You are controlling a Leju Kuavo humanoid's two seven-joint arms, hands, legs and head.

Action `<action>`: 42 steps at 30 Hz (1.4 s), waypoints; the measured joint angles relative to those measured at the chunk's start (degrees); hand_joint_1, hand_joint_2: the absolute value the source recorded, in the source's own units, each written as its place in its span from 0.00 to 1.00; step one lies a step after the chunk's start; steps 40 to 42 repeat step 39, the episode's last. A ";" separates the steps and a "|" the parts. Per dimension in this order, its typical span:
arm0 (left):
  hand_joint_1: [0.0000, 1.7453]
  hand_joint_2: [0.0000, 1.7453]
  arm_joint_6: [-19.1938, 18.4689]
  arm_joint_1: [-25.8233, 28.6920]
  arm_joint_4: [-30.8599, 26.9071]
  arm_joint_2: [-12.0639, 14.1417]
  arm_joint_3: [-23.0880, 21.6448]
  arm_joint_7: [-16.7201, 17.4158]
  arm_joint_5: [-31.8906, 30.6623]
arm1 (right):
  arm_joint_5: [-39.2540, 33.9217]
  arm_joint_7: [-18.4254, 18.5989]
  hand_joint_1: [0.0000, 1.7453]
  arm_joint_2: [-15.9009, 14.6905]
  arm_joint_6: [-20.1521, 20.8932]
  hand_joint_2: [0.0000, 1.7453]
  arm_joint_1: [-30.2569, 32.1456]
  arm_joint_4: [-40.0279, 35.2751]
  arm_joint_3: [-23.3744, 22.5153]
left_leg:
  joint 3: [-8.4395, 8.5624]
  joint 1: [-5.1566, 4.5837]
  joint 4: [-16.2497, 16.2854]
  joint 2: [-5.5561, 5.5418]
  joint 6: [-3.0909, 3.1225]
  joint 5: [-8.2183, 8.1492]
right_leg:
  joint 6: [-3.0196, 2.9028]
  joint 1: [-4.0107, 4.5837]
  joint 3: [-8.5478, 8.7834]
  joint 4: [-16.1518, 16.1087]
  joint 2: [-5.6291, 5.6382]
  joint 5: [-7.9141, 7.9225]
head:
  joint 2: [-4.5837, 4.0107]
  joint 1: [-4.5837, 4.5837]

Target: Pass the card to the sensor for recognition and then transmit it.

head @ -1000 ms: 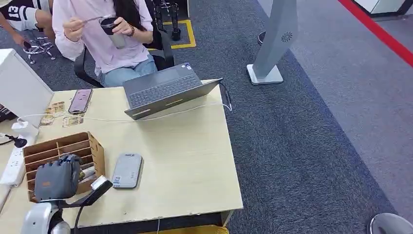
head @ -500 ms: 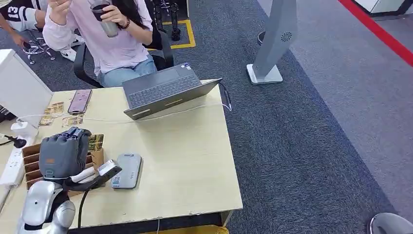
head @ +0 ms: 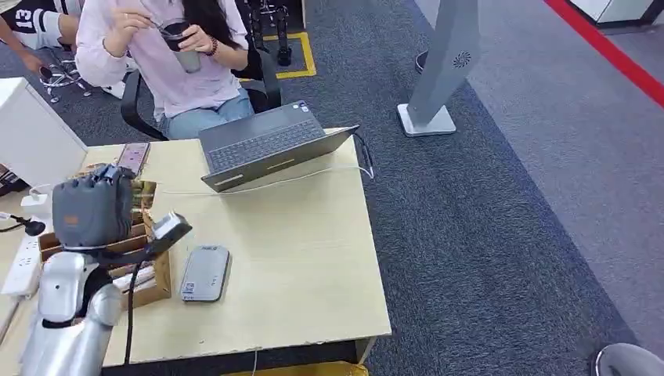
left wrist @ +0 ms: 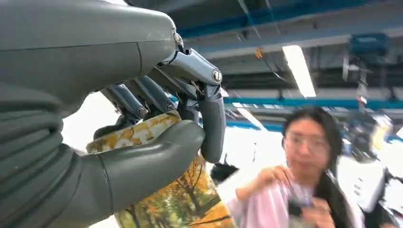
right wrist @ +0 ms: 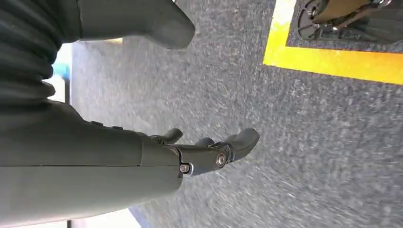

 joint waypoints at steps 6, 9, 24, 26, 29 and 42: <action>1.00 1.00 2.95 -17.37 17.77 -3.08 0.00 3.27 -3.62 | 1.55 2.19 0.00 0.89 0.68 1.00 -2.67 0.00 2.67 | 0.00 0.00 0.00 0.06 -0.05 0.17 | -0.01 0.00 -0.02 0.05 0.05 0.18 | 0.00 -0.02; 1.00 1.00 3.01 -22.94 24.35 -4.24 -0.02 4.54 -4.74 | 1.66 2.47 0.00 1.25 0.57 1.00 -3.31 0.00 3.65 | 0.00 -0.01 0.00 0.06 -0.03 0.19 | -0.01 0.00 -0.02 0.06 0.06 0.18 | 0.00 -0.02; 1.00 1.00 3.43 -27.49 32.75 -6.10 -0.02 4.72 -5.07 | 1.66 2.60 0.00 1.40 0.57 1.00 -3.53 0.00 4.90 | -0.03 0.00 -0.04 0.06 -0.03 0.19 | -0.02 0.00 -0.08 0.06 0.09 0.16 | 0.00 -0.02; 1.00 1.00 3.43 -27.55 32.99 -6.17 -0.02 4.72 -5.07 | 1.66 2.60 0.00 1.40 0.57 1.00 -3.53 0.00 4.92 | -0.03 0.00 -0.04 0.06 -0.03 0.19 | -0.02 0.00 -0.07 0.07 0.08 0.16 | 0.00 -0.02; 1.00 1.00 3.32 -27.75 33.64 -6.23 -0.02 5.28 -5.48 | 1.68 2.65 0.00 1.40 0.57 1.00 -3.53 0.00 4.97 | -0.04 -0.01 -0.04 0.06 -0.03 0.19 | -0.02 0.00 -0.08 0.07 0.09 0.16 | 0.00 -0.02; 0.00 1.00 2.92 -31.12 39.35 -6.23 -0.02 8.61 -7.21 | 1.84 3.39 0.00 1.86 0.86 1.00 -4.04 0.00 5.14 | -0.08 -0.01 -0.04 0.05 -0.03 0.19 | -0.01 0.00 -0.10 0.07 0.07 0.16 | 0.00 -0.02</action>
